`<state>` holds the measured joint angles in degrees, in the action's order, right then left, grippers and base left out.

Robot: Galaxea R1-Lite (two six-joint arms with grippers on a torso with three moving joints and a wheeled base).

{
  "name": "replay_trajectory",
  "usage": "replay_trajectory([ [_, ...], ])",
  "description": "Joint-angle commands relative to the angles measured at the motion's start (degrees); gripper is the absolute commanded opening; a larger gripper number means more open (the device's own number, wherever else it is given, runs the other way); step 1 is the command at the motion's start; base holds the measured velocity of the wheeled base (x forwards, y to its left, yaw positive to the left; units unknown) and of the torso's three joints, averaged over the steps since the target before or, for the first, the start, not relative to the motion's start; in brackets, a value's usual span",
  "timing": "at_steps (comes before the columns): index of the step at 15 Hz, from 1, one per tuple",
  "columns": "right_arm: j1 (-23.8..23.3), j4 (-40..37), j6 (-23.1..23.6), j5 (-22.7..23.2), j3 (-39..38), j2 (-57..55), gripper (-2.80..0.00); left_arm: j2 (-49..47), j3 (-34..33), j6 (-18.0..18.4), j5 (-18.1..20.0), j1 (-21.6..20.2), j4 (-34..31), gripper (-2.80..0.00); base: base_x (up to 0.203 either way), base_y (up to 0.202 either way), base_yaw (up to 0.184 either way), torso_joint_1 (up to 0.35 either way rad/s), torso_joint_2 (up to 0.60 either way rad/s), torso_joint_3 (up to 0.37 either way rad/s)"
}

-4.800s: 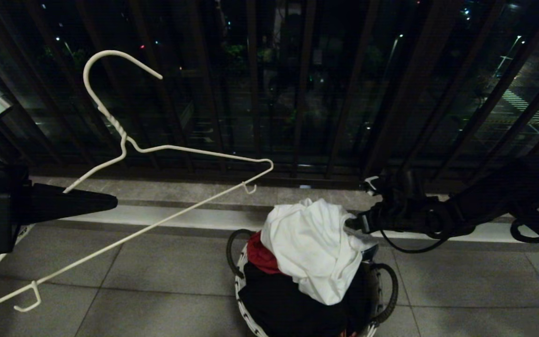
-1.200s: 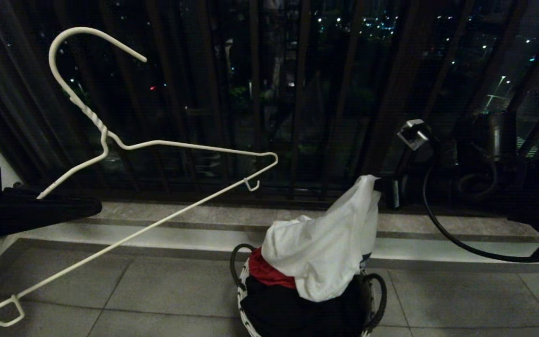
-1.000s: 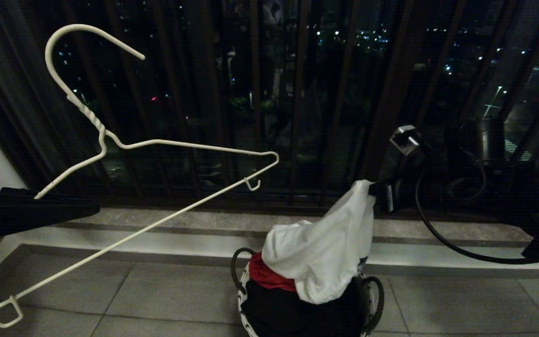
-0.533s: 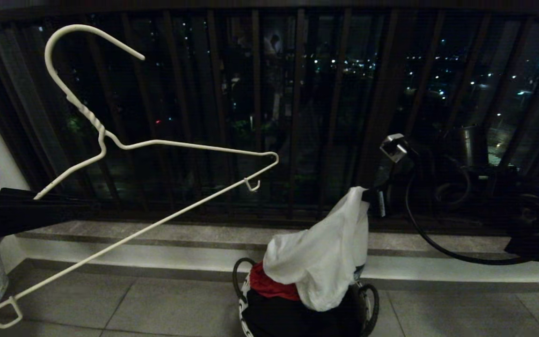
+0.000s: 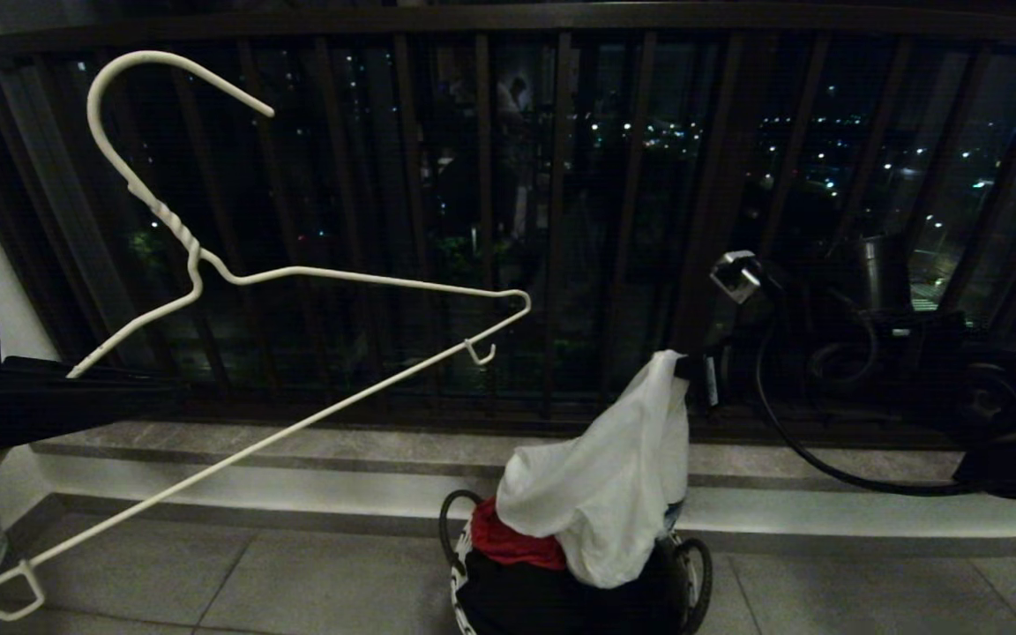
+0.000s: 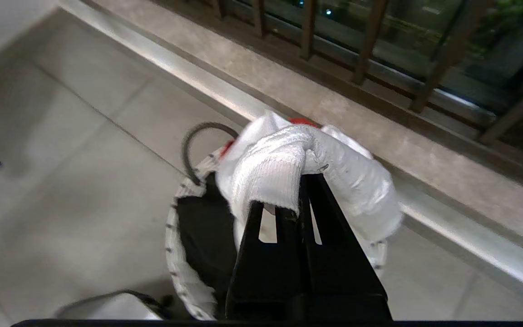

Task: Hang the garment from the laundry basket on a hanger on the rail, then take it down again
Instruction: Pick up clothes from the basket

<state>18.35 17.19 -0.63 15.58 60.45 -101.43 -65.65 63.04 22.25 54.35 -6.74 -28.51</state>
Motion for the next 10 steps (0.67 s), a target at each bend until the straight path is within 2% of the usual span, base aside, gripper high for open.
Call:
replay_trajectory([
  [1,1.3,-1.2,-2.7,-1.4,4.0,-0.2,-2.8,-0.1,-0.4,0.2,0.4,0.7,-0.1,-2.8,0.0,0.0,0.0,0.0,0.0,0.0],
  [6,7.1,-16.6,-6.8,-10.9,17.7,-2.6,-2.8,-0.7,-0.3,0.0,0.1,2.0,1.5,-2.8,0.0,0.0,0.0,0.0,0.0,0.0],
  [7,7.8,-18.0,-6.9,-12.0,19.9,-3.6,-2.8,-0.8,-0.9,0.0,0.1,2.2,2.5,-2.8,0.0,0.0,0.0,0.0,0.0,0.0],
  [10,9.6,-19.8,-7.0,-17.1,25.3,-7.3,-2.8,-3.4,-1.1,-0.4,-0.9,6.2,3.0,-2.8,0.0,0.0,0.0,0.0,0.0,0.0],
])
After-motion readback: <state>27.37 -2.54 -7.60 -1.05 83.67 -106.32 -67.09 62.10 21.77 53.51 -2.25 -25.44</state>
